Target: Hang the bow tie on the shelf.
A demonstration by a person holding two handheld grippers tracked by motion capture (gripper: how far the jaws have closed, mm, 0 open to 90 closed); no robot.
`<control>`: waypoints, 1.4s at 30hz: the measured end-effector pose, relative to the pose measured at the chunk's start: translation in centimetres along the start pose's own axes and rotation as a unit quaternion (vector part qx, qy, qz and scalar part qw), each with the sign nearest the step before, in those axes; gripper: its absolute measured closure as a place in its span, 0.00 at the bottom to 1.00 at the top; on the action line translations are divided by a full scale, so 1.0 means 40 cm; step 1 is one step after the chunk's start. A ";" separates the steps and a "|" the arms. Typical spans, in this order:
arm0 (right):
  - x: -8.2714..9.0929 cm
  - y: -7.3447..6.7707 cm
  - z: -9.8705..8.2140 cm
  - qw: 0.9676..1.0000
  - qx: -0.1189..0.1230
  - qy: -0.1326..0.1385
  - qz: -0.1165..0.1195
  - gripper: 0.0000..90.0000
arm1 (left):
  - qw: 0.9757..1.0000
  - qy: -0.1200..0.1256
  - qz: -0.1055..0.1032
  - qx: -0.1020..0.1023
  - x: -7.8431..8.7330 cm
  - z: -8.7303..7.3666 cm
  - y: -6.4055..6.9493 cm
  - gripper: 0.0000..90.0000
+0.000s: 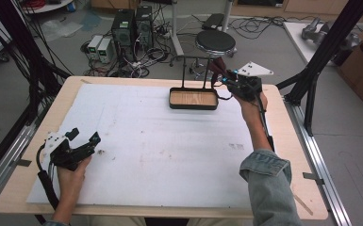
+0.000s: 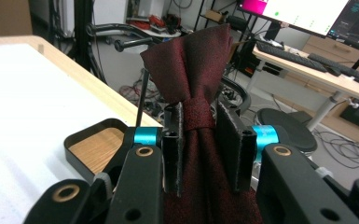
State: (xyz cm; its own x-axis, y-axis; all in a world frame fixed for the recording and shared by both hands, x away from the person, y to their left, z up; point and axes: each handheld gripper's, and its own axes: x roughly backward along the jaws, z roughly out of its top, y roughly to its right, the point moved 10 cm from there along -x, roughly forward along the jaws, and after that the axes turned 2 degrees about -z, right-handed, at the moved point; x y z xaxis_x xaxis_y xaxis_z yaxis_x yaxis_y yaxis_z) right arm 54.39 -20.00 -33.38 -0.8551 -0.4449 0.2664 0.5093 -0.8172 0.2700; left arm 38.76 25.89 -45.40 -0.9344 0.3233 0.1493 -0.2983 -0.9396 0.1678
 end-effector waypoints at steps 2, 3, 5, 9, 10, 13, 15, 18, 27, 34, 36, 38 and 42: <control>-0.010 0.004 0.005 1.000 -0.001 0.002 -0.003 0.80 | 1.000 0.000 0.000 0.000 0.000 0.000 0.000 0.17; -0.015 0.009 0.008 1.000 -0.001 0.004 -0.007 0.80 | 1.000 0.000 0.000 0.001 0.000 0.000 0.000 0.17; -0.023 0.015 0.012 1.000 -0.006 0.005 -0.014 0.80 | 1.000 0.000 0.000 0.000 0.000 0.000 0.000 0.17; -0.035 0.035 0.007 0.999 -0.022 0.004 -0.029 0.80 | 1.000 0.000 -0.001 0.000 0.000 0.000 -0.001 0.17; -0.037 0.041 0.002 0.999 -0.030 0.003 -0.032 0.80 | 1.000 0.000 0.000 0.000 -0.001 0.000 -0.001 0.17; -0.042 0.061 -0.014 0.998 -0.044 -0.006 -0.045 0.80 | 1.000 0.001 -0.001 0.001 -0.001 0.000 0.000 0.17; -0.043 0.075 -0.022 0.997 -0.062 -0.007 -0.050 0.80 | 1.000 0.001 -0.001 0.000 -0.002 0.000 0.000 0.17; -0.044 0.092 -0.035 0.995 -0.084 -0.010 -0.056 0.80 | 1.000 0.000 -0.002 0.000 -0.002 0.000 0.001 0.17; -0.066 0.109 -0.104 0.988 -0.133 -0.057 -0.052 0.77 | 1.000 0.000 -0.003 0.001 -0.002 0.000 0.001 0.17; -0.083 0.098 -0.130 0.986 -0.140 -0.075 -0.049 0.77 | 1.000 -0.001 -0.002 0.000 -0.001 0.000 0.001 0.17; -0.086 0.097 -0.136 0.985 -0.144 -0.077 -0.047 0.77 | 1.000 -0.001 -0.002 0.000 -0.002 0.000 0.001 0.17; -0.086 0.095 -0.137 0.985 -0.144 -0.079 -0.047 0.77 | 1.000 0.000 -0.002 0.001 -0.002 0.000 0.001 0.17; -0.088 0.094 -0.138 0.986 -0.140 -0.081 -0.048 0.77 | 1.000 -0.001 -0.002 0.000 -0.002 0.000 0.001 0.17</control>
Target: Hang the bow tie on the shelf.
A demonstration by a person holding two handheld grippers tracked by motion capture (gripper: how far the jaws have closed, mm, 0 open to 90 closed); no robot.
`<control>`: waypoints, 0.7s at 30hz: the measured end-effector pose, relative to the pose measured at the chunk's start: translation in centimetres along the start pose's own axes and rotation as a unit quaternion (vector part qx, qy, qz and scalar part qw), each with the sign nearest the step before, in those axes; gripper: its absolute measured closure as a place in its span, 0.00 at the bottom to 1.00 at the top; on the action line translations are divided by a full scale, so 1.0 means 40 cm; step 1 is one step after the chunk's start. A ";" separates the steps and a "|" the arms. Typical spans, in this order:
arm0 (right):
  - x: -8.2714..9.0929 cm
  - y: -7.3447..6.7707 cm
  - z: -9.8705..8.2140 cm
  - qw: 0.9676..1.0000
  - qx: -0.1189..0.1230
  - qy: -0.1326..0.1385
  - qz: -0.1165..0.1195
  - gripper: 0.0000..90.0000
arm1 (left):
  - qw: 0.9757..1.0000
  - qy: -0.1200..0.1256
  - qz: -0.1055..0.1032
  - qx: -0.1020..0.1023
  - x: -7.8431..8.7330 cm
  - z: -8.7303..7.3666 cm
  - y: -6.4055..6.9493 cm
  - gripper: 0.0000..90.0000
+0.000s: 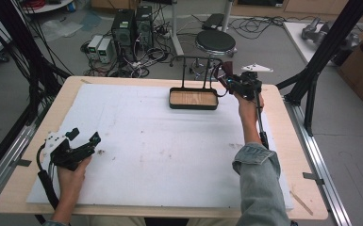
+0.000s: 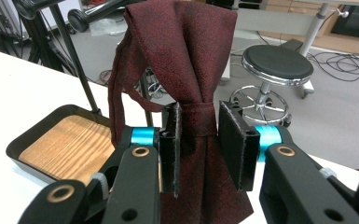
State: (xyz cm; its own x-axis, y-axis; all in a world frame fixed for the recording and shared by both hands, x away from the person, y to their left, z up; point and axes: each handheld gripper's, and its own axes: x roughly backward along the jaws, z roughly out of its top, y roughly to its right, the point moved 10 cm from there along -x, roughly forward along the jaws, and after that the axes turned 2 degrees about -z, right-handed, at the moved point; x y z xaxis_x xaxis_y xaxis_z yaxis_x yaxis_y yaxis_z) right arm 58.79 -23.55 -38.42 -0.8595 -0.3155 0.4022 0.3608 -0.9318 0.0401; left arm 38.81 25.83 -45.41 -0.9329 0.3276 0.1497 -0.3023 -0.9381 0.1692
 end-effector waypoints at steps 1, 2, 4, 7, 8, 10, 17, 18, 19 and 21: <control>-0.001 0.001 -0.002 1.000 0.002 -0.004 -0.003 0.76 | 1.000 0.000 0.000 0.001 0.000 0.000 0.001 0.17; -0.002 0.001 -0.005 1.000 0.004 -0.008 -0.005 0.76 | 1.000 0.000 0.000 0.001 0.000 0.000 0.000 0.17; -0.006 0.002 -0.011 1.000 0.006 -0.014 -0.005 0.76 | 1.000 0.000 0.000 0.001 0.000 0.000 0.000 0.17; -0.010 -0.003 -0.018 1.000 0.002 -0.020 0.000 0.76 | 1.000 0.000 0.000 0.001 0.000 0.000 0.000 0.17; -0.012 -0.005 -0.020 1.000 0.003 -0.021 0.000 0.77 | 1.000 0.000 0.000 0.000 0.000 0.000 0.000 0.17; -0.015 -0.007 -0.020 1.000 0.006 -0.021 0.000 0.77 | 1.000 0.000 0.000 0.000 0.000 0.000 0.000 0.17; -0.014 -0.007 -0.022 1.000 0.005 -0.024 -0.003 0.76 | 1.000 0.000 0.000 0.002 0.000 0.000 0.000 0.17; -0.012 -0.006 -0.020 1.000 0.005 -0.023 -0.001 0.75 | 1.000 0.000 0.000 0.001 0.000 0.000 0.000 0.17; -0.010 -0.005 -0.018 1.000 0.005 -0.021 -0.002 0.74 | 1.000 0.000 0.000 0.001 0.000 0.000 0.000 0.17; -0.004 -0.004 -0.014 1.000 0.007 -0.019 -0.001 0.70 | 1.000 0.000 0.000 0.001 0.000 0.000 0.000 0.17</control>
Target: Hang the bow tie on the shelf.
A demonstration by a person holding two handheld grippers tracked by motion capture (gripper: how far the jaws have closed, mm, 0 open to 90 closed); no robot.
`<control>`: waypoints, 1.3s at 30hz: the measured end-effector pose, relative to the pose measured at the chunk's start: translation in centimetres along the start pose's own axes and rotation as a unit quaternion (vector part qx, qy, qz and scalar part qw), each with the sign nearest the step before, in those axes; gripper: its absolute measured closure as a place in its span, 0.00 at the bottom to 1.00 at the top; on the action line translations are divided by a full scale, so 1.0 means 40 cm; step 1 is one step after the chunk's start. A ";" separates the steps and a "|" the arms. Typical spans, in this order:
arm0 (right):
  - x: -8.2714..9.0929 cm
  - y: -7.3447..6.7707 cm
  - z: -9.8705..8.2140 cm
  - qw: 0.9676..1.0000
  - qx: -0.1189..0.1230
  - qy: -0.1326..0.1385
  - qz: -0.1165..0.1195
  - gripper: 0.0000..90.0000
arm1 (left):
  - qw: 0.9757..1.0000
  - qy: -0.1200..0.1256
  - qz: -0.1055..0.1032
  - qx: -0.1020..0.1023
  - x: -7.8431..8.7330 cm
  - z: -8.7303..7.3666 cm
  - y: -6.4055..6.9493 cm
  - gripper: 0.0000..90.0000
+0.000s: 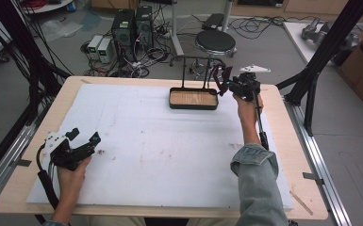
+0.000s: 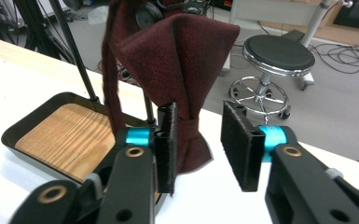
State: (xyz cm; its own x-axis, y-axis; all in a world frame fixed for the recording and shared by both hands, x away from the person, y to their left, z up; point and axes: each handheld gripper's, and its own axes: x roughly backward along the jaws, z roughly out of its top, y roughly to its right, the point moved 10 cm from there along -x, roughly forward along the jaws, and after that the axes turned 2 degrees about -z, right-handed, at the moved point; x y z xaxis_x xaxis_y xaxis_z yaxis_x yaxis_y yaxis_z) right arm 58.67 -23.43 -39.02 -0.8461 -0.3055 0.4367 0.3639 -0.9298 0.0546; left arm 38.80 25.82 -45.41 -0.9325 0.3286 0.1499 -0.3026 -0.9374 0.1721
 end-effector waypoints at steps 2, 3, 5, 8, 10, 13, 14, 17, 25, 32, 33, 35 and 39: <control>0.007 0.000 0.007 1.000 -0.001 0.006 0.002 0.68 | 1.000 0.000 0.000 0.000 0.000 0.000 0.000 0.17; 0.011 0.000 0.012 1.000 -0.002 0.012 0.004 0.66 | 1.000 0.000 0.000 0.000 0.000 0.000 0.000 0.17; 0.022 0.000 0.021 1.000 -0.006 0.019 0.006 0.63 | 1.000 0.000 0.001 0.000 0.000 0.000 0.000 0.17; 0.035 0.003 0.033 1.000 -0.003 0.028 0.003 0.56 | 1.000 0.000 0.001 0.000 0.000 0.000 0.000 0.17; 0.046 0.006 0.040 0.999 -0.004 0.033 0.003 0.53 | 1.000 0.000 0.001 0.000 0.000 0.000 0.000 0.17; 0.062 0.012 0.050 0.999 -0.009 0.041 -0.004 0.44 | 1.000 0.000 0.001 0.000 0.000 0.000 0.000 0.17; 0.068 0.014 0.054 0.999 -0.012 0.045 -0.004 0.42 | 1.000 0.000 0.001 0.000 0.000 0.000 0.000 0.17; 0.087 0.022 0.067 0.998 -0.019 0.057 -0.009 0.36 | 1.000 0.001 0.002 0.000 -0.001 0.000 0.000 0.17; 0.138 0.018 0.096 0.997 -0.014 0.078 -0.005 0.30 | 1.000 0.001 0.003 0.003 -0.004 0.001 -0.003 0.17; 0.203 0.017 0.123 0.995 -0.030 0.099 0.003 0.22 | 1.000 0.002 0.003 0.010 -0.008 0.001 -0.002 0.17; 0.208 0.019 0.126 0.994 -0.029 0.102 0.002 0.21 | 1.000 0.003 0.004 0.012 -0.008 0.001 -0.003 0.17; 0.227 0.023 0.131 0.994 -0.033 0.106 0.003 0.20 | 1.000 0.003 0.004 0.012 -0.008 0.001 -0.004 0.17; 0.261 0.028 0.139 0.992 -0.048 0.114 0.013 0.18 | 1.000 0.002 0.003 0.012 -0.008 0.001 -0.002 0.17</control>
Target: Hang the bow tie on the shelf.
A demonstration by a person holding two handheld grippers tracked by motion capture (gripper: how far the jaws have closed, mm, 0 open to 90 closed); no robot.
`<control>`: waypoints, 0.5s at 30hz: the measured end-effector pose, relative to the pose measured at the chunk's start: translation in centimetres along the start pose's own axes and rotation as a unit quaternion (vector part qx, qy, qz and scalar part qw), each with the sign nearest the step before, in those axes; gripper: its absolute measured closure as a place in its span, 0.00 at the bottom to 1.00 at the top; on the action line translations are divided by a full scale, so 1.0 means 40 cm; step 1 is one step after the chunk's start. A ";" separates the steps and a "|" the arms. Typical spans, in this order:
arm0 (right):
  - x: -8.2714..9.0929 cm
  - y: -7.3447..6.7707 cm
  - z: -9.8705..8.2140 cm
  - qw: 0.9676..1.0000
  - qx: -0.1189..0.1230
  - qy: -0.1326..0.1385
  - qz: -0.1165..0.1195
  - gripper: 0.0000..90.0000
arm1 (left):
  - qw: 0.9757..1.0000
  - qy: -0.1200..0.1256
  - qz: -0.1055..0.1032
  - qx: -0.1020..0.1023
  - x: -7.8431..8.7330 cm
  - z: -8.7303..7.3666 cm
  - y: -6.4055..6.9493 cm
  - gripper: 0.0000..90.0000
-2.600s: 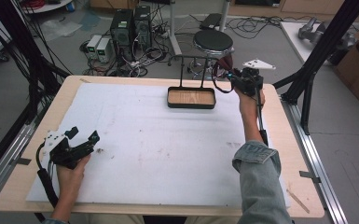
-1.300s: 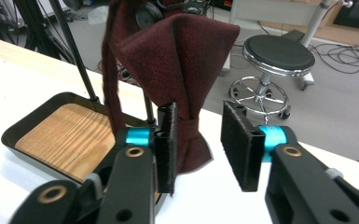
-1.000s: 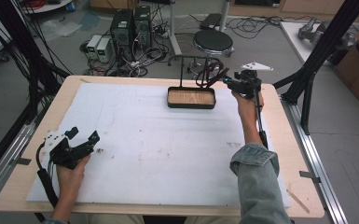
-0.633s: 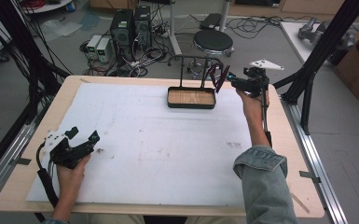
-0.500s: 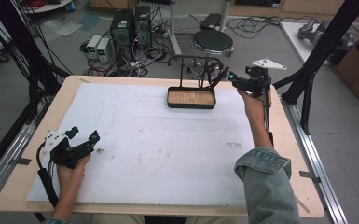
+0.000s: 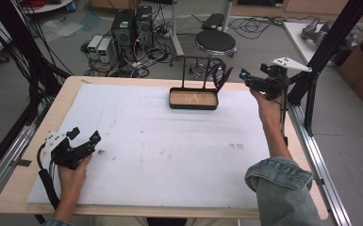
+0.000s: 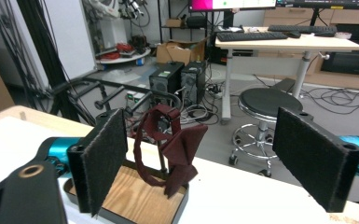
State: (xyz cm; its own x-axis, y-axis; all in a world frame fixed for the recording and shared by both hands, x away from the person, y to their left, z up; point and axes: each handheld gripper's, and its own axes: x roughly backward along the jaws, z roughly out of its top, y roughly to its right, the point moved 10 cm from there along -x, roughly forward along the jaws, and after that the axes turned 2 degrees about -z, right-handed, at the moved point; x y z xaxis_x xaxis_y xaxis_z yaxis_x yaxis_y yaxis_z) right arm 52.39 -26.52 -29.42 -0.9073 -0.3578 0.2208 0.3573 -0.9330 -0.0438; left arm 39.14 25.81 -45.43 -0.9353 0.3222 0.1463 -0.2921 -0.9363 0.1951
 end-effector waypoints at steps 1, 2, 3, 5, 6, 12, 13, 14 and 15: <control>0.007 -0.001 0.002 1.000 -0.004 -0.001 0.003 0.17 | 1.000 0.000 0.000 0.001 0.000 0.000 0.000 0.17; 0.014 -0.002 0.005 1.000 -0.004 0.000 0.006 0.16 | 1.000 0.000 0.000 0.001 0.000 0.000 0.000 0.17; 0.020 -0.004 0.007 1.000 -0.007 0.000 0.007 0.15 | 1.000 0.000 0.000 0.001 0.000 0.000 -0.001 0.17; 0.034 -0.008 0.011 1.000 -0.015 -0.001 0.012 0.13 | 1.000 0.000 0.000 0.001 0.000 0.000 -0.001 0.17; 0.042 -0.011 0.013 1.000 -0.020 0.001 0.017 0.13 | 1.000 -0.001 0.000 0.000 0.000 0.000 0.000 0.17; 0.093 -0.029 0.007 0.999 -0.027 0.017 0.032 0.13 | 1.000 -0.002 -0.001 0.001 0.001 -0.001 0.000 0.17; 0.101 -0.032 0.003 0.999 -0.025 0.013 0.035 0.13 | 1.000 -0.002 -0.001 0.001 0.001 -0.001 0.000 0.17; 0.110 -0.035 0.000 0.999 -0.022 0.014 0.037 0.13 | 1.000 -0.001 0.000 0.001 0.001 -0.001 0.000 0.17; 0.119 -0.037 -0.002 0.999 -0.017 0.019 0.037 0.13 | 1.000 -0.001 0.000 0.001 0.000 0.000 0.000 0.17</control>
State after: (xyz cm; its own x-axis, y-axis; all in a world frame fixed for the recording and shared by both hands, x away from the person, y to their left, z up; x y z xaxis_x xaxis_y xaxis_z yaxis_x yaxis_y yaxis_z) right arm 47.51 -26.85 -28.39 -0.8864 -0.4271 0.1786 0.4170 -0.9042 -0.0925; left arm 39.12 25.82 -45.45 -0.9348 0.3226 0.1484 -0.2918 -0.9360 0.1967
